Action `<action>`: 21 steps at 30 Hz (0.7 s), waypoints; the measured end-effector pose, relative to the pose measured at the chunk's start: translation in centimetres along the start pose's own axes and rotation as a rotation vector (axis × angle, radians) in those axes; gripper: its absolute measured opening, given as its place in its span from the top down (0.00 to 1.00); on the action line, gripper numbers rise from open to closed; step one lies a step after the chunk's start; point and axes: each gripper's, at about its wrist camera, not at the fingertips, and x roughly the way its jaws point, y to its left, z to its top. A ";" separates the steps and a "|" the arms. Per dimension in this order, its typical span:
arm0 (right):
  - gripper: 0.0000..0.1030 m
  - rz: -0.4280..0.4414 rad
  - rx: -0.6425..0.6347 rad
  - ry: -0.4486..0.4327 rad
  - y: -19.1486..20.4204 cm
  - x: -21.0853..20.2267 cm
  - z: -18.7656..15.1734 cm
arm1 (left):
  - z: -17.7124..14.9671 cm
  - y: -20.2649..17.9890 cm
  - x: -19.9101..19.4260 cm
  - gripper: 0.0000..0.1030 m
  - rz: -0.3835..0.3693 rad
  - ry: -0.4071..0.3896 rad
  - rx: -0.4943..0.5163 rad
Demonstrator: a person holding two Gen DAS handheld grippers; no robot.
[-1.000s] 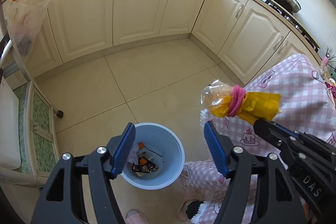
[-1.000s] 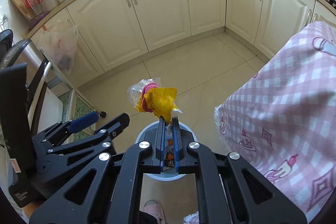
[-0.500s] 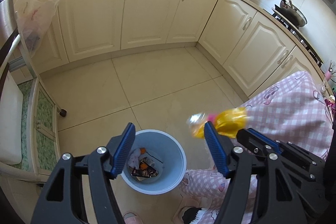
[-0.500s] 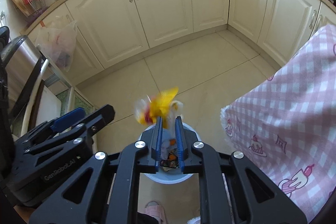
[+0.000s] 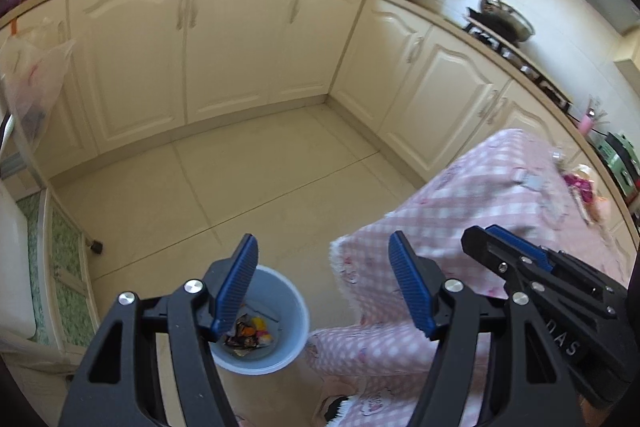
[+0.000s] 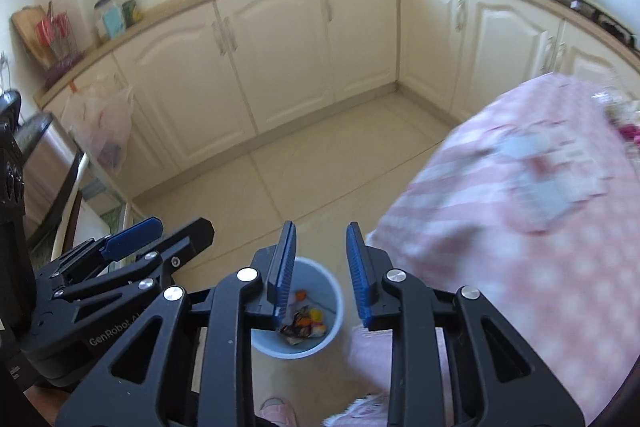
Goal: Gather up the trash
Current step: 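Move both open tools back over the table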
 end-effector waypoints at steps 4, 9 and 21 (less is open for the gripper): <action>0.74 -0.036 0.026 -0.060 -3.2 -4.3 0.2 | 0.5 -5.7 -2.1 0.36 -0.065 -0.034 0.083; 0.71 -0.097 0.072 -0.123 -8.9 -9.4 -0.2 | 1.0 -13.2 -3.6 0.36 -0.152 -0.049 0.176; 0.66 -0.291 0.201 -0.177 -23.5 -15.2 -1.9 | 1.0 -29.3 -0.2 0.36 -0.292 0.060 0.346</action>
